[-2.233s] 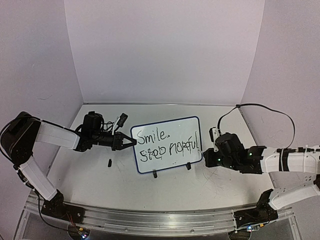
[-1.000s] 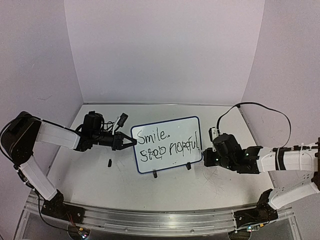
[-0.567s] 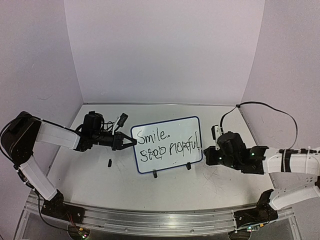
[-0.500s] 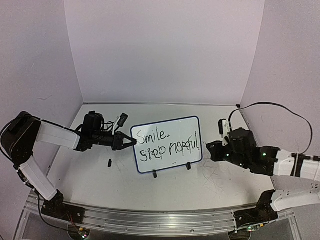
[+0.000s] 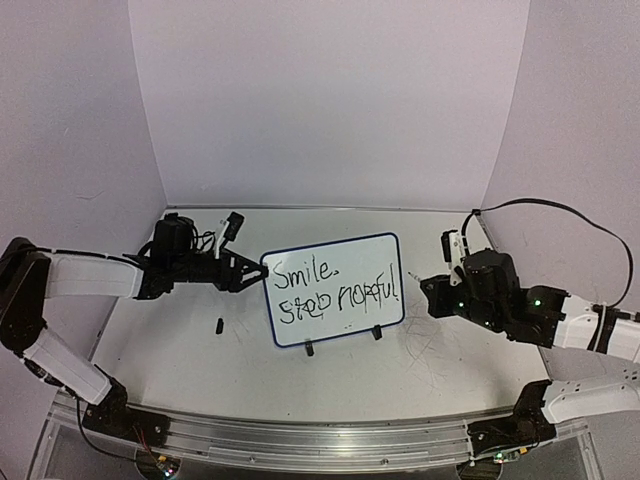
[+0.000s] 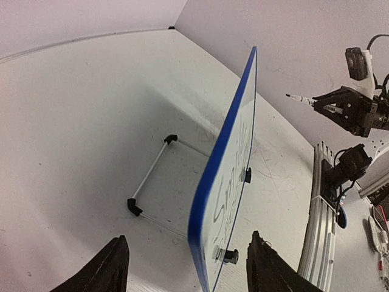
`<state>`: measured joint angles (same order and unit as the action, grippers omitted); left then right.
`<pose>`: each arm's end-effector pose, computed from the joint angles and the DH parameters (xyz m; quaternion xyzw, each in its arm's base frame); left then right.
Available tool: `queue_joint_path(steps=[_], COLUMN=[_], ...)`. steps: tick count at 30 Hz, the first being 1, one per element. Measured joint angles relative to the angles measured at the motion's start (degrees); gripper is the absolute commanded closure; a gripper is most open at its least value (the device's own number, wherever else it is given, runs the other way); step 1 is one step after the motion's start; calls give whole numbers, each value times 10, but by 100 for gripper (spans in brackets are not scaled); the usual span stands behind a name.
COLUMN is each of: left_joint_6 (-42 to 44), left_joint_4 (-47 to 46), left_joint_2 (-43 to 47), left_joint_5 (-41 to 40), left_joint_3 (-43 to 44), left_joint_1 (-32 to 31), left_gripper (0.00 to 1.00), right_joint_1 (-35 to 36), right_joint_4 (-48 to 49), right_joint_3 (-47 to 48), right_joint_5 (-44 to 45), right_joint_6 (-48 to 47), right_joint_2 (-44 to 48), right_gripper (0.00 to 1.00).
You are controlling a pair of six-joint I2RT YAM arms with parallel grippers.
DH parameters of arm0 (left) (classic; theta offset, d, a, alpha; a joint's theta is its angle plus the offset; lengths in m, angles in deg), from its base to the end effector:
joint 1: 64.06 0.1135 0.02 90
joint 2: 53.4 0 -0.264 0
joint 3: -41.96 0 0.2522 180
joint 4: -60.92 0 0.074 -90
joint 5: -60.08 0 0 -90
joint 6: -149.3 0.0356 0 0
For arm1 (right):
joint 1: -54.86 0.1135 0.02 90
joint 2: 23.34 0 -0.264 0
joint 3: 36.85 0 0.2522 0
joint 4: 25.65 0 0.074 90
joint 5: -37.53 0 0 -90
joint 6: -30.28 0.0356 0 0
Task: Write a sentence on the whiteboard
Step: Place the whiteboard at the center of the board, then pick up the pen cap from the center of the board.
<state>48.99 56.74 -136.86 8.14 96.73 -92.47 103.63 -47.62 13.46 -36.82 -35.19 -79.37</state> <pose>0.2570 -0.1639 0.2124 0.2992 0.7575 -0.4283 0.3915 0.1518 0.1586 0.2570 -0.1091 0.8437 0.2125 0.4808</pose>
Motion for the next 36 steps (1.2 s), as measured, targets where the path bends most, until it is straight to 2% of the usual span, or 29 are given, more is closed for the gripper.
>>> queue_joint_path(steps=[3,5,8,11,17,21,24,27,34,36], left_joint_6=[-18,-39,-89,-144,-202,-216,-218,-217,-213,-212], left_joint_4=[22,45,104,191,343,394,413,421,420,421], left_joint_2=[69,119,189,205,104,57,23,-13,-78,-83], left_joint_5=[-40,-78,-144,-209,-263,-279,-292,-307,-353,-370], left_joint_3=[-12,-26,-44,-41,-18,-12,0,14,45,48], left_joint_1=[0,0,0,0,1,-2,-11,-19,-29,-33], left_gripper=[20,18,22,30,36,34,37,44,68,72], right_joint_1=[0,0,0,0,0,0,0,0,0,0], right_joint_4=[8,13,17,17,17,17,17,18,18,18], right_joint_3=[10,16,20,21,21,21,21,21,21,21], right_joint_5=[2,2,4,7,10,10,10,10,15,16], right_joint_6=[-17,-26,-38,-47,-60,-62,-62,-62,-62,-62], right_joint_2=[-5,-6,-5,-4,-3,4,16,26,34,34], right_gripper=[100,100,100,100,100,100,100,100,100,100])
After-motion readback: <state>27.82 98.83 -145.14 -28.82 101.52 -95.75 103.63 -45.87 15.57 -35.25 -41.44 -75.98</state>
